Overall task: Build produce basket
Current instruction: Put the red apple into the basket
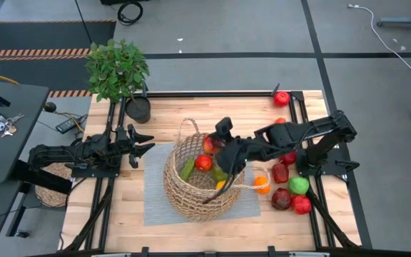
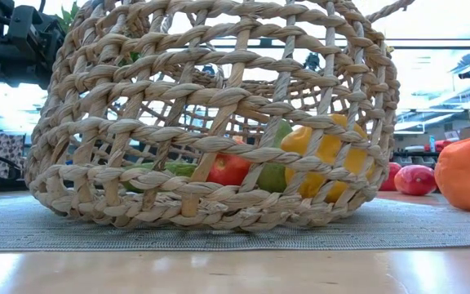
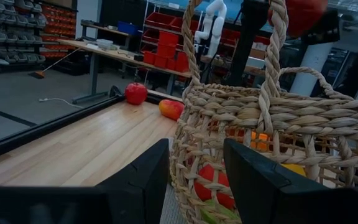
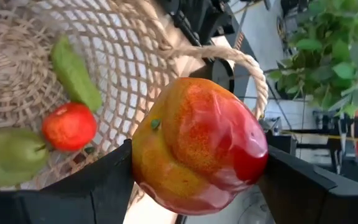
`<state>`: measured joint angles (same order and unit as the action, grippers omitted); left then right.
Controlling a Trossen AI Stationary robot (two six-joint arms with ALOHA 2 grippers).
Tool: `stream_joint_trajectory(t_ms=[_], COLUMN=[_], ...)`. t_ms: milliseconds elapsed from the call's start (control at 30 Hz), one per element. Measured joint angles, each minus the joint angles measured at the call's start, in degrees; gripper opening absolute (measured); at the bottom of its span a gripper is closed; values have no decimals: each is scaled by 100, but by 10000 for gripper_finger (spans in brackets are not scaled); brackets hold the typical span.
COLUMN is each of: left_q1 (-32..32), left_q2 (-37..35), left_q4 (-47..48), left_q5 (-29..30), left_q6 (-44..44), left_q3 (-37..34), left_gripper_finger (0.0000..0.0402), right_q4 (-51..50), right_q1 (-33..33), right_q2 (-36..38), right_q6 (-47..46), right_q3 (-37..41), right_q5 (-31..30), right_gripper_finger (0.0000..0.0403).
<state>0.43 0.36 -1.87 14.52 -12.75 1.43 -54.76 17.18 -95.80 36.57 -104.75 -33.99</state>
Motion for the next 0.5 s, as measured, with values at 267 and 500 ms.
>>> stream_joint_trajectory(t_ms=[267,500], left_q1=[-1,-4], left_q2=[-1,74], left_q4=[0,-36], left_q5=[0,0], left_q6=[0,0], left_q3=[0,2], left_gripper_finger=[160,160], right_q4=[437,912], right_q1=[26,-176], right_q2=[-238,-605], right_q6=[-69,-79], right_q3=[70,469], right_q5=[303,756], right_gripper_finger=[304,304])
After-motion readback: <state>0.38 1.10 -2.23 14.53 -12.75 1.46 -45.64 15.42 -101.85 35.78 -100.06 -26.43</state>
